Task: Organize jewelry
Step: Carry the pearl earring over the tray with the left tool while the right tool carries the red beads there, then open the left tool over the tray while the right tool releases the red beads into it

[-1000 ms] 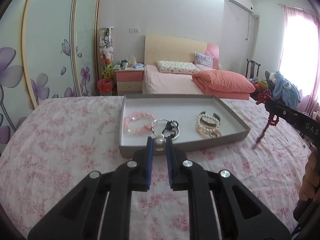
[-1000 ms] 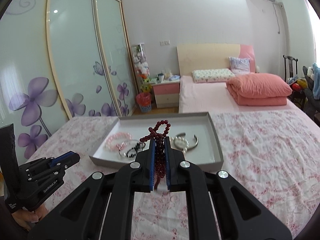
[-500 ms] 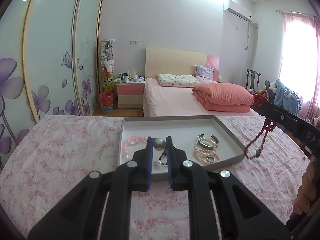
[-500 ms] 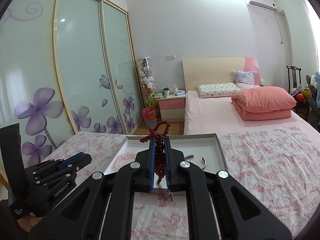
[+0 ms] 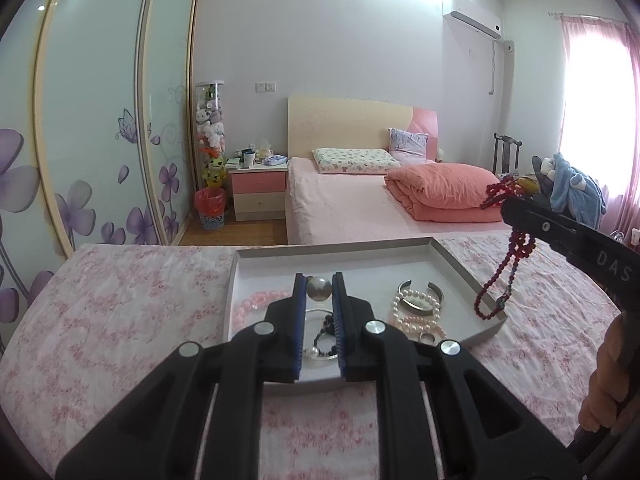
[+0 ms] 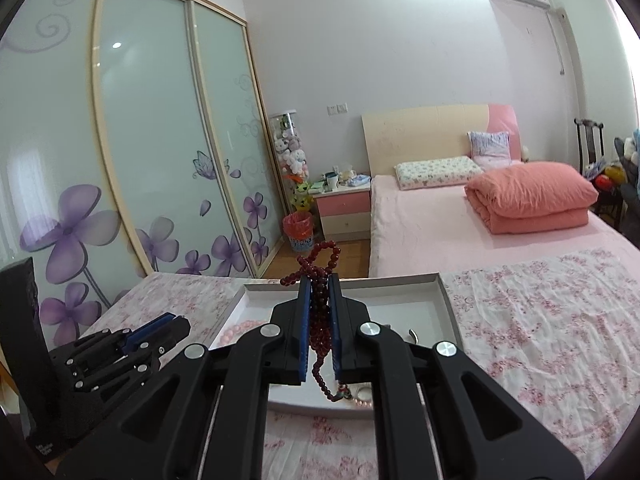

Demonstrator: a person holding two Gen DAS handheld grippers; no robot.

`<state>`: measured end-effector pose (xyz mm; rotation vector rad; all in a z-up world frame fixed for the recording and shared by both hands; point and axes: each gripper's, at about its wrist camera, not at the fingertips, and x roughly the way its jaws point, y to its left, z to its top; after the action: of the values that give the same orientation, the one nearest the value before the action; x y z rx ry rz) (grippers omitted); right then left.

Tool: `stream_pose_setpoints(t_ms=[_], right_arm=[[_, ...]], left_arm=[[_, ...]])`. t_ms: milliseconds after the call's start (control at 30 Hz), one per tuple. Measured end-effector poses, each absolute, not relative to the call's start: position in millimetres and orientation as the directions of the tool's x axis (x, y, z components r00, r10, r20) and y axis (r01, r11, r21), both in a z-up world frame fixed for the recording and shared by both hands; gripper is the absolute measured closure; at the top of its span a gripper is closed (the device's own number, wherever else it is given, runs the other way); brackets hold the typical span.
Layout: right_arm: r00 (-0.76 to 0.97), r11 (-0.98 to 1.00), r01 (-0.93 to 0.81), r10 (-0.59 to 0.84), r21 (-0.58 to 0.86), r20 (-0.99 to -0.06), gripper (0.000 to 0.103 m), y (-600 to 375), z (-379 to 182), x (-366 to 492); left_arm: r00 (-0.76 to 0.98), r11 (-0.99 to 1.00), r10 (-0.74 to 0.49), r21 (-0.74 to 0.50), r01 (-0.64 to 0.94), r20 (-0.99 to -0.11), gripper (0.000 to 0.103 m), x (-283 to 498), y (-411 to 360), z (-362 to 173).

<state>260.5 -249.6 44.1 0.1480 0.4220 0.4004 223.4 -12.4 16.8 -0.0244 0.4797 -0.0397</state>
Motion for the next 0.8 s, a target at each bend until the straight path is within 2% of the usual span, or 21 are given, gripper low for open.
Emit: stream_pose_setpoints(t_ms=[200, 533, 600, 667, 733, 800], right_arm=[[0.828, 0.913, -0.336, 0.404, 0.233, -0.390, 0.094, -244, 34, 291], [0.780, 0.914, -0.320, 0.403, 0.249, -0.479, 0.092, -233, 3, 331], [0.768, 0.913, -0.319, 0.406, 0.254, -0.496, 0.083, -232, -1, 333], [0.772, 0.915, -0.312, 0.401, 0.256, -0.493, 0.056, -234, -3, 333], [0.779, 0.919, -0.304, 0.392, 0.253, -0.489, 0.056, -237, -4, 333], [0.779, 0.919, -0.293, 0.389, 0.262, -0.492, 0.056, -240, -5, 334]], left_arm=[[0.875, 0.998, -0.065, -0.041, 0.052, -0.479, 0.089, 259, -16, 9], [0.849, 0.997, -0.073, -0.034, 0.065, -0.523, 0.089, 309, -21, -19], [0.842, 0.997, -0.079, -0.043, 0.066, -0.534, 0.089, 316, -20, -24], [0.836, 0.997, -0.078, -0.043, 0.065, -0.543, 0.089, 322, -20, -28], [0.825, 0.996, -0.084, -0.044, 0.071, -0.560, 0.089, 328, -21, -35], [0.811, 0.996, -0.090, -0.053, 0.073, -0.577, 0.084, 333, -20, -40]])
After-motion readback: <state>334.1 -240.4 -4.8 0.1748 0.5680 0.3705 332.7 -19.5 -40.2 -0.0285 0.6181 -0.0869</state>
